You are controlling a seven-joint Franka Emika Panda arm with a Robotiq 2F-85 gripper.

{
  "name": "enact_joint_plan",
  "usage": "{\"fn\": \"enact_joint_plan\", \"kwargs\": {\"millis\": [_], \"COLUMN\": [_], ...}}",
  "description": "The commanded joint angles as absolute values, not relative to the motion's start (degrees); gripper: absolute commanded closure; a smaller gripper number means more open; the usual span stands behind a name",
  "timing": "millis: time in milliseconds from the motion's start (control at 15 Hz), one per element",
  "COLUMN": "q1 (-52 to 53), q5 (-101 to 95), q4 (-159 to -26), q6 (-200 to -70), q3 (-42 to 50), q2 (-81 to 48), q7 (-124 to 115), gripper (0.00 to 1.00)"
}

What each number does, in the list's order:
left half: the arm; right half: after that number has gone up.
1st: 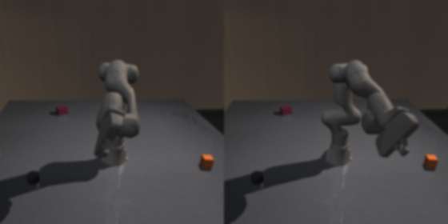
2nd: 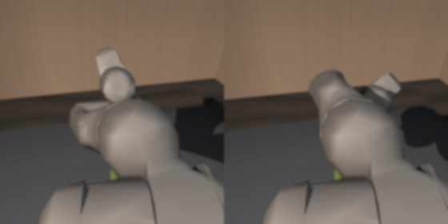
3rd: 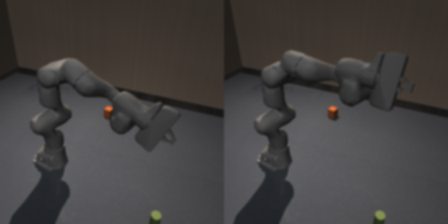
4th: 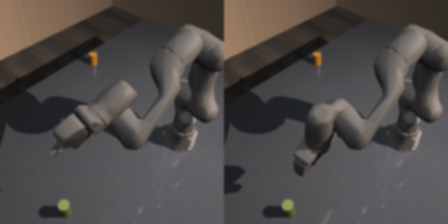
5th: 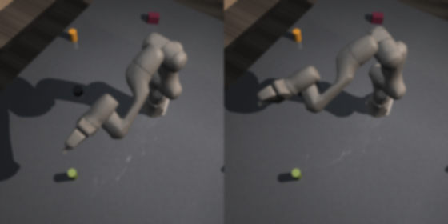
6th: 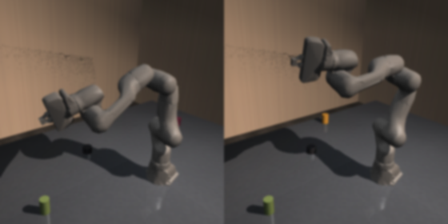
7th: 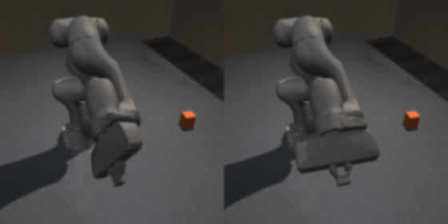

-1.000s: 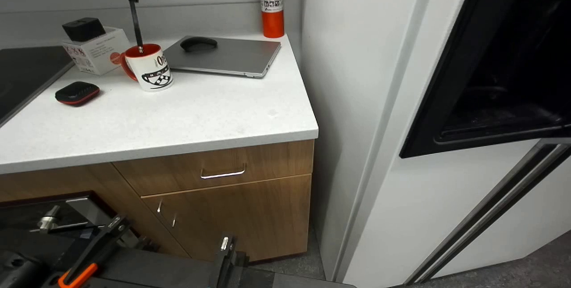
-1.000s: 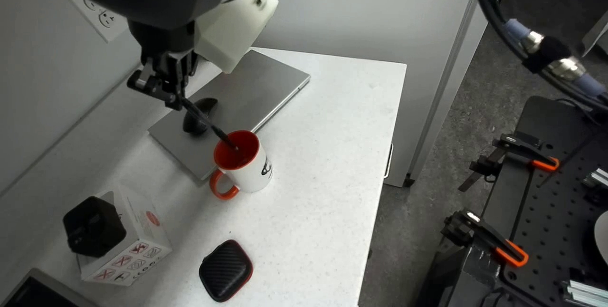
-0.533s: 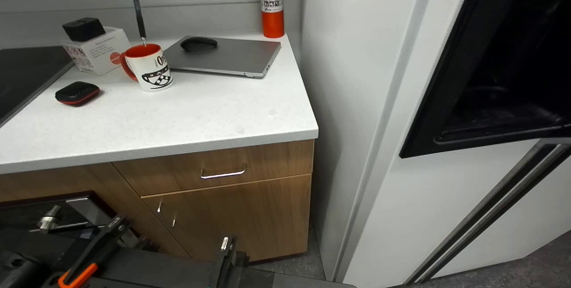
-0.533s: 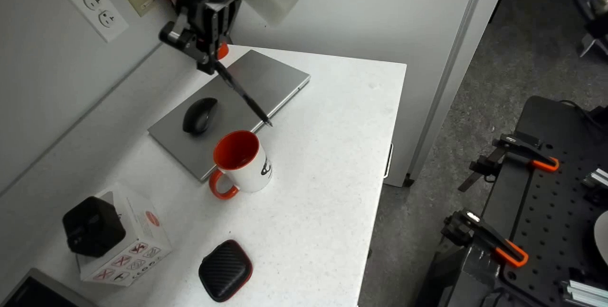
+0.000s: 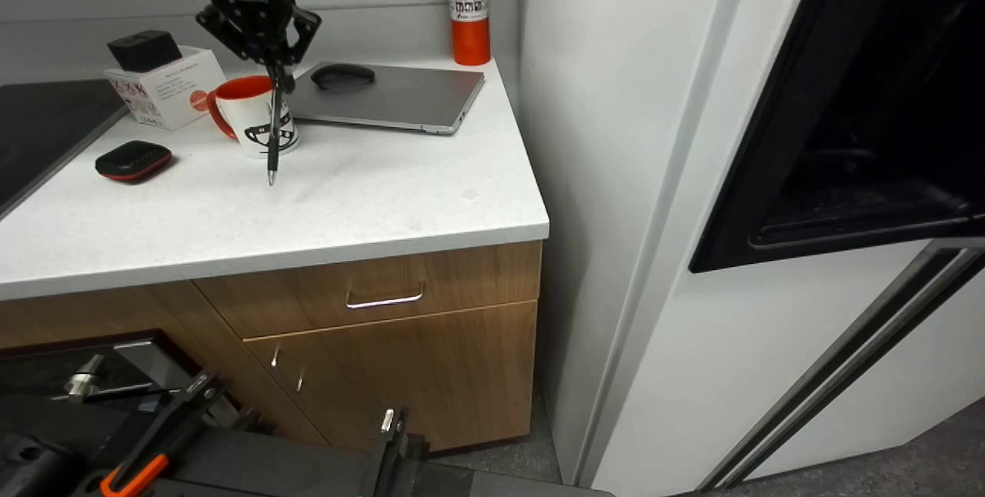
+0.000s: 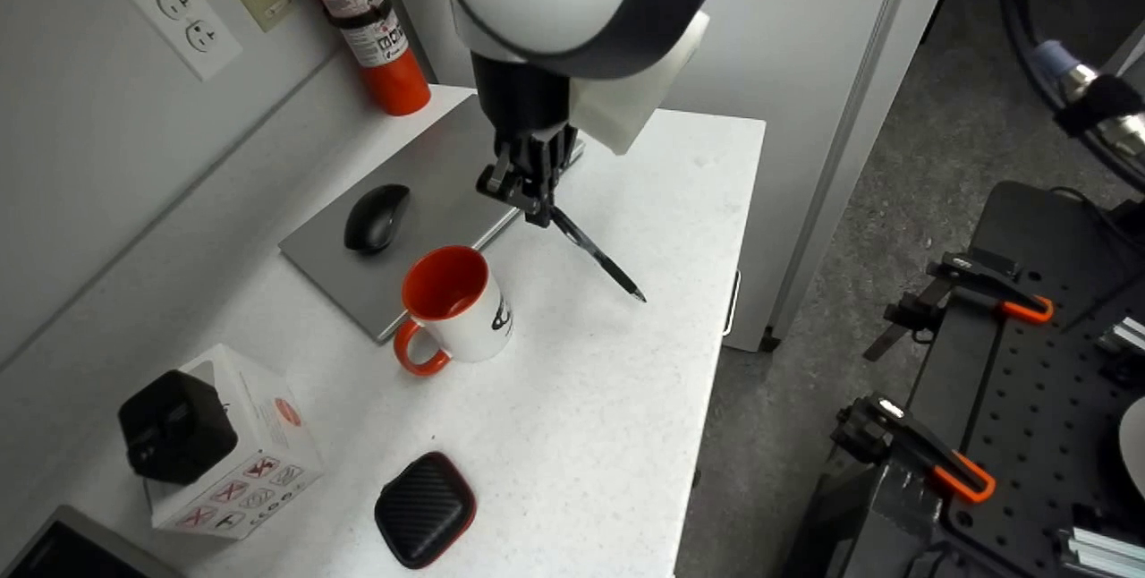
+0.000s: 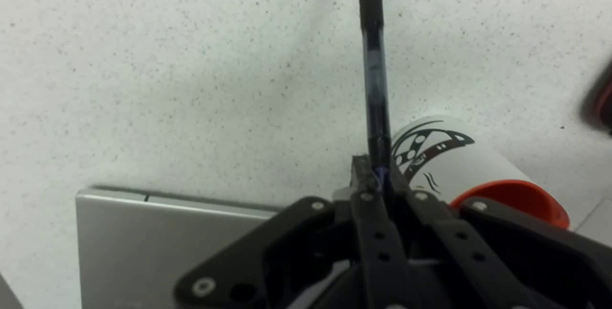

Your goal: Take the black pen out of the mug

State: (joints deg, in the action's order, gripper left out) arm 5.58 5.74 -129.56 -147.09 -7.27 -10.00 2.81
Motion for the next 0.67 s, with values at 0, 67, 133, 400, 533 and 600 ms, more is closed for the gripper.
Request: {"fn": "enact_joint_plan", "kwargs": {"millis": [0,67,133,400,533,600], "q1": [5.2,5.1,4.8,4.2,4.0,3.9], "q5": [7.1,7.2,7.7,7.4,7.2,7.2], "q4": [-123.4,-122.2,-121.0,-116.8,-115.6,-115.4], "q6": [-149.1,-150.3,-151.0,-153.4,-152.9,-152.6], "q3": [-6.6,-6.3,-6.4,-5.7,-5.4,-5.4], "q2": [-19.1,-21.1,-22.9,-28.7,-29.9,-30.0], "q7": [0.5,-0.1,0.1,-1.0,-1.3,-1.5], "gripper": [0.99,0.99,0.99,0.99,0.68,0.63]}}
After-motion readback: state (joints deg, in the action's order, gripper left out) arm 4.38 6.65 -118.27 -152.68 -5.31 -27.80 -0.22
